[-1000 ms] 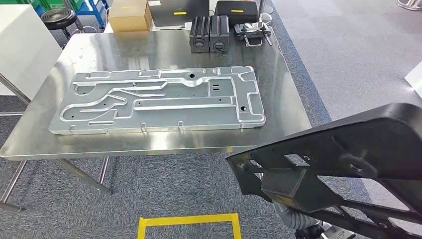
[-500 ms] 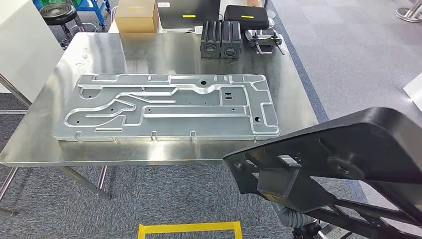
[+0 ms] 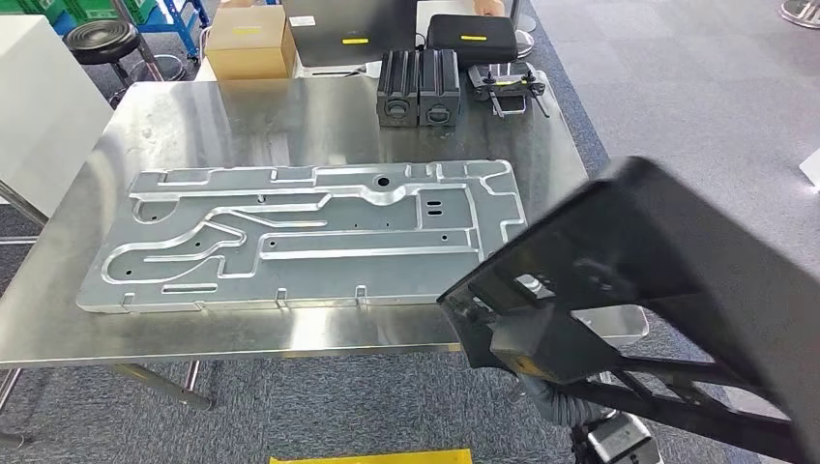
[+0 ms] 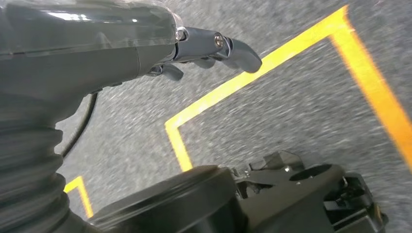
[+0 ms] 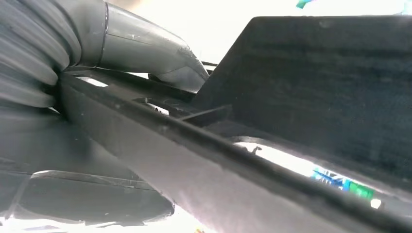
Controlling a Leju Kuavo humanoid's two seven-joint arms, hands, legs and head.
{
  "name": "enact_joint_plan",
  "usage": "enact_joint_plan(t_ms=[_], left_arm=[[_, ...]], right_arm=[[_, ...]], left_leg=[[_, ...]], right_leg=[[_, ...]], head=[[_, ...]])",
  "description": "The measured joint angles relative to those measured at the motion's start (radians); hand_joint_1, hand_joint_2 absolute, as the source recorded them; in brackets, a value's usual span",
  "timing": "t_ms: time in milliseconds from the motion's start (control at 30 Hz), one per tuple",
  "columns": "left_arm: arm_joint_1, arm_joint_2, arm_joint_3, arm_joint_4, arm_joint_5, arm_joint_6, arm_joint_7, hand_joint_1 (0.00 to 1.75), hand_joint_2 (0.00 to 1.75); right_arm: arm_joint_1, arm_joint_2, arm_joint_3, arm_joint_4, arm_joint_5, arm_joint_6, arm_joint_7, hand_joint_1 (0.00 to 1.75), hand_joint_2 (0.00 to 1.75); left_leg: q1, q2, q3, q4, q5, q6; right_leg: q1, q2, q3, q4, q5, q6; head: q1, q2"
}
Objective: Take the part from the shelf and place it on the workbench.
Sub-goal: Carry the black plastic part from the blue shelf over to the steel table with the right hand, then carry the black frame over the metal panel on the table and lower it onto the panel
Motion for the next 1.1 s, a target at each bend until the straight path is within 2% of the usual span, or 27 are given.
enact_joint_plan(t_ms=[67, 100, 133, 233, 300, 333, 400, 433, 467, 500, 533, 600, 633, 667, 733, 800, 833, 933, 967, 1000, 1033, 1067, 1100], left_arm=[[0.0, 0.002, -0.001, 0.0, -0.01, -0.009, -0.016, 0.0, 1.75], [0.0, 0.002, -0.001, 0.0, -0.014, -0.012, -0.021, 0.0, 1.75], [-0.002, 0.002, -0.002, 0.0, -0.018, -0.013, -0.024, 0.0, 1.75], [-0.008, 0.003, -0.007, 0.0, -0.023, -0.018, -0.034, 0.0, 1.75], [-0.013, 0.002, -0.011, 0.0, -0.023, -0.024, -0.045, 0.0, 1.75], [-0.016, 0.001, -0.013, 0.0, -0.022, -0.027, -0.05, 0.0, 1.75], [-0.021, 0.0, -0.016, 0.0, -0.019, -0.031, -0.056, 0.0, 1.75], [-0.022, -0.001, -0.017, 0.0, -0.016, -0.032, -0.057, 0.0, 1.75], [-0.024, -0.002, -0.017, 0.0, -0.014, -0.032, -0.058, 0.0, 1.75], [-0.024, -0.003, -0.018, 0.0, -0.012, -0.032, -0.058, 0.0, 1.75], [-0.025, -0.004, -0.018, 0.0, -0.011, -0.032, -0.058, 0.0, 1.75], [-0.026, -0.008, -0.018, 0.0, -0.011, -0.031, -0.056, 0.0, 1.75], [-0.027, -0.01, -0.018, 0.001, -0.011, -0.031, -0.05, 0.0, 1.75], [-0.027, -0.012, -0.018, 0.001, -0.012, -0.031, -0.043, 0.0, 1.75], [-0.026, -0.013, -0.019, 0.001, -0.015, -0.03, -0.028, 0.0, 1.75], [-0.025, -0.013, -0.021, 0.001, -0.024, -0.023, -0.02, 0.0, 1.75], [-0.024, -0.013, -0.023, 0.001, -0.027, -0.017, -0.018, 0.0, 1.75], [-0.028, -0.012, -0.026, 0.001, -0.03, -0.007, -0.018, 0.0, 1.75], [-0.031, -0.012, -0.026, 0.001, -0.029, -0.006, -0.018, 0.0, 1.31], [-0.033, -0.011, -0.026, 0.001, -0.026, -0.004, -0.017, 0.0, 0.87], [-0.032, -0.01, -0.026, 0.001, -0.021, -0.001, -0.016, 0.0, 0.44], [-0.029, -0.009, -0.026, 0.001, -0.014, 0.001, -0.015, 0.0, 0.0], [-0.024, -0.008, -0.026, 0.001, -0.008, 0.002, -0.013, 0.0, 0.0]], right_arm=[[-0.112, -0.053, -0.001, 0.033, 0.073, -0.023, 0.049, 1.75, 1.75], [-0.184, -0.084, 0.0, 0.062, 0.125, -0.045, 0.075, 1.75, 1.75], [-0.264, -0.117, 0.002, 0.102, 0.192, -0.078, 0.101, 1.75, 1.75], [-0.54, -0.214, 0.033, 0.283, 0.461, -0.201, 0.186, 1.75, 1.75], [-0.739, -0.262, 0.077, 0.455, 0.619, -0.254, 0.245, 1.75, 1.75], [-0.838, -0.277, 0.105, 0.551, 0.683, -0.276, 0.271, 1.75, 1.75], [-1.009, -0.29, 0.169, 0.754, 0.794, -0.323, 0.317, 1.75, 1.75], [-1.078, -0.29, 0.202, 0.851, 0.84, -0.344, 0.334, 1.75, 1.75], [-1.13, -0.289, 0.233, 0.94, 0.875, -0.359, 0.348, 1.75, 1.75], [-1.171, -0.288, 0.261, 1.014, 0.899, -0.369, 0.359, 1.75, 1.75], [-1.203, -0.286, 0.287, 1.077, 0.914, -0.377, 0.367, 1.75, 1.75], [-1.251, -0.281, 0.327, 1.178, 0.927, -0.387, 0.374, 1.75, 1.75], [-1.271, -0.276, 0.342, 1.22, 0.93, -0.388, 0.374, 1.31, 1.31], [-1.286, -0.269, 0.356, 1.259, 0.935, -0.389, 0.375, 0.87, 0.87], [-1.303, -0.249, 0.383, 1.327, 0.943, -0.392, 0.378, 0.0, 0.0], [-1.304, -0.223, 0.404, 1.382, 0.949, -0.399, 0.385, 0.0, 0.0], [-1.302, -0.211, 0.412, 1.406, 0.949, -0.403, 0.389, 0.0, 0.0], [-1.295, -0.179, 0.429, 1.467, 0.947, -0.41, 0.396, 0.0, 0.0], [-1.292, -0.172, 0.432, 1.481, 0.946, -0.411, 0.396, 0.0, 0.0], [-1.291, -0.165, 0.435, 1.494, 0.943, -0.412, 0.396, 0.0, 0.0], [-1.29, -0.159, 0.437, 1.505, 0.94, -0.413, 0.395, 0.0, 0.0], [-1.289, -0.153, 0.437, 1.513, 0.934, -0.413, 0.394, 0.0, 0.0], [-1.29, -0.148, 0.437, 1.521, 0.928, -0.413, 0.393, 0.0, 0.0]], left_leg=[[0.007, 0.002, 0.022, -0.112, 0.097, -0.007], [0.008, 0.004, 0.03, -0.169, 0.129, -0.005], [0.008, 0.007, 0.032, -0.204, 0.148, 0.0], [0.001, 0.01, 0.016, -0.218, 0.167, 0.033], [0.001, 0.007, 0.013, -0.223, 0.184, 0.049], [0.002, 0.007, 0.011, -0.226, 0.191, 0.055], [0.0, 0.005, 0.006, -0.226, 0.197, 0.06], [-0.001, 0.003, 0.005, -0.225, 0.198, 0.06], [-0.002, 0.0, 0.005, -0.225, 0.198, 0.06], [-0.002, -0.003, 0.007, -0.224, 0.197, 0.06], [-0.003, -0.008, 0.01, -0.224, 0.195, 0.06], [-0.007, -0.016, 0.015, -0.224, 0.19, 0.056], [-0.008, -0.019, 0.014, -0.224, 0.189, 0.053], [-0.008, -0.02, 0.012, -0.225, 0.188, 0.049], [-0.007, -0.021, 0.009, -0.228, 0.188, 0.038], [-0.008, -0.015, 0.006, -0.216, 0.174, 0.027], [-0.009, -0.012, -0.007, -0.185, 0.156, 0.023], [-0.006, -0.005, -0.102, 0.002, 0.077, 0.013], [-0.005, -0.003, -0.125, 0.045, 0.07, 0.011], [-0.004, -0.002, -0.131, 0.052, 0.082, 0.01], [-0.002, -0.001, -0.118, 0.018, 0.113, 0.009], [0.0, 0.0, -0.09, -0.048, 0.154, 0.01], [0.0, 0.0, -0.06, -0.113, 0.183, 0.011]], right_leg=[[-0.005, 0.009, 0.007, 0.004, -0.005, 0.009], [-0.007, 0.013, 0.006, 0.008, -0.005, 0.015], [-0.008, 0.016, 0.003, 0.01, -0.003, 0.023], [-0.007, 0.017, -0.009, 0.009, 0.007, 0.05], [-0.01, 0.007, -0.021, 0.03, -0.007, 0.061], [-0.012, 0.002, -0.04, 0.069, -0.031, 0.064], [-0.012, -0.005, -0.098, 0.204, -0.094, 0.069], [-0.012, -0.005, -0.127, 0.267, -0.115, 0.07], [-0.012, -0.005, -0.144, 0.301, -0.118, 0.07], [-0.012, -0.005, -0.142, 0.295, -0.102, 0.068], [-0.011, -0.005, -0.122, 0.247, -0.067, 0.063], [-0.005, -0.005, -0.062, 0.107, 0.005, 0.05], [-0.001, -0.005, -0.04, 0.053, 0.024, 0.043], [0.002, -0.005, -0.028, 0.025, 0.026, 0.038], [0.004, -0.005, -0.023, 0.006, 0.019, 0.033], [-0.002, -0.005, -0.014, -0.008, 0.017, 0.027], [-0.006, -0.006, -0.008, -0.014, 0.018, 0.023], [-0.006, -0.008, -0.004, -0.015, 0.015, 0.016], [-0.006, -0.009, -0.004, -0.013, 0.013, 0.015], [-0.006, -0.008, -0.003, -0.011, 0.011, 0.016], [-0.007, -0.007, -0.002, -0.009, 0.009, 0.017], [-0.008, -0.005, 0.0, -0.005, 0.005, 0.02], [-0.007, -0.003, 0.0, -0.001, 0.002, 0.024]], head=[[0.0, 0.0], [0.0, 0.0], [0.0, 0.0], [0.0, 0.0], [0.0, 0.0], [0.0, 0.0], [0.0, 0.0], [0.0, 0.0], [0.0, 0.0], [0.0, 0.0], [0.0, 0.0], [0.0, 0.0], [0.0, 0.0], [0.0, 0.0], [0.001, 0.0], [0.0, 0.0], [0.0, 0.0], [0.0, 0.0], [0.0, 0.0], [0.0, 0.0], [0.0, 0.0], [0.0, 0.0], [0.0, 0.0]])
